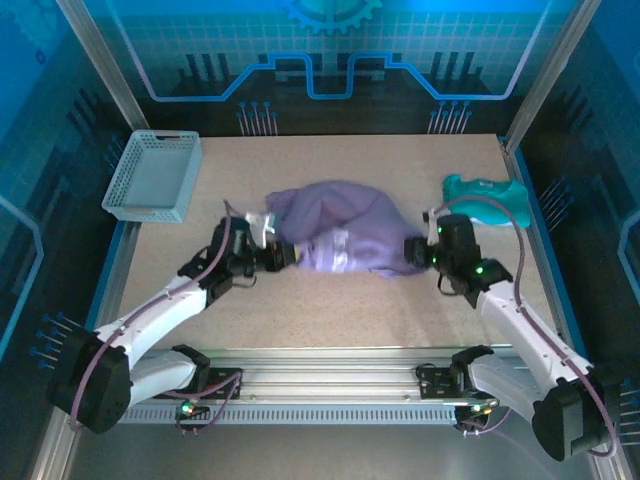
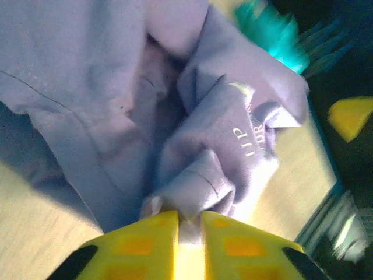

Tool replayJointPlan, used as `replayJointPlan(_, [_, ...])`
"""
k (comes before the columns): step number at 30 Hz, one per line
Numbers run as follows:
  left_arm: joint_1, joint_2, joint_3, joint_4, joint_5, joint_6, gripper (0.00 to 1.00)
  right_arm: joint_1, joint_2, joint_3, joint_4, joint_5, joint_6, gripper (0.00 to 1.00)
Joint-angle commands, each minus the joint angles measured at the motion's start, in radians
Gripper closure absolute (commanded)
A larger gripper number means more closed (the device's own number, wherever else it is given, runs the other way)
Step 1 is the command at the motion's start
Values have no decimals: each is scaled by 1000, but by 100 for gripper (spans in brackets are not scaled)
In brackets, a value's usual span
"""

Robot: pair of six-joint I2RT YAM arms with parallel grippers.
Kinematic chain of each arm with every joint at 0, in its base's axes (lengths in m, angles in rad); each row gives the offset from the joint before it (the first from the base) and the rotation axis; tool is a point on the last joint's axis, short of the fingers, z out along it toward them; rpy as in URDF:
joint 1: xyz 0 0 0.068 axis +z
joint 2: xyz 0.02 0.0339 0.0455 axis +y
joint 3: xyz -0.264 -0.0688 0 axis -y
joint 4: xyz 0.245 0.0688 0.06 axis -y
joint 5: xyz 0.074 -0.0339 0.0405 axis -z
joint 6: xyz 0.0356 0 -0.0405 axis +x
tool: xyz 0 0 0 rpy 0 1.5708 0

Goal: Fold the inside-out t-shirt

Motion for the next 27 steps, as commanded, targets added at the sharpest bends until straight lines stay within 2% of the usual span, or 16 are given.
replayJointPlan(1, [2, -95, -40, -61, -99, -3, 64, 42, -67, -60, 80, -31, 87, 49])
replayJointPlan(3, [2, -129, -45, -93, -157, 0, 57, 96, -46, -73, 121, -45, 93, 45])
replayJointPlan(6, [2, -136, -34, -108, -196, -12, 50, 203, 62, -23, 148, -25, 62, 43])
replayJointPlan(8, [2, -107, -17, -112, -197, -34, 48, 270, 169, 43, 149, 2, 30, 42])
replayJointPlan(12, [2, -20, 25, -140, -237, -70, 44, 328, 366, 177, 143, 40, -3, 39])
replayJointPlan(15, [2, 59, 76, -147, -265, -61, 41, 326, 503, 291, 144, 92, -13, 37])
replayJointPlan(20, [-15, 255, 207, -91, -265, 21, 36, 232, 702, 454, 66, 108, 8, 37])
replayJointPlan(25, [-86, 496, 419, -158, -380, 157, 34, 185, 829, 521, 7, 153, 7, 36])
replayJointPlan(27, [-103, 585, 502, -186, -409, 188, 32, 164, 869, 538, -18, 130, 30, 39])
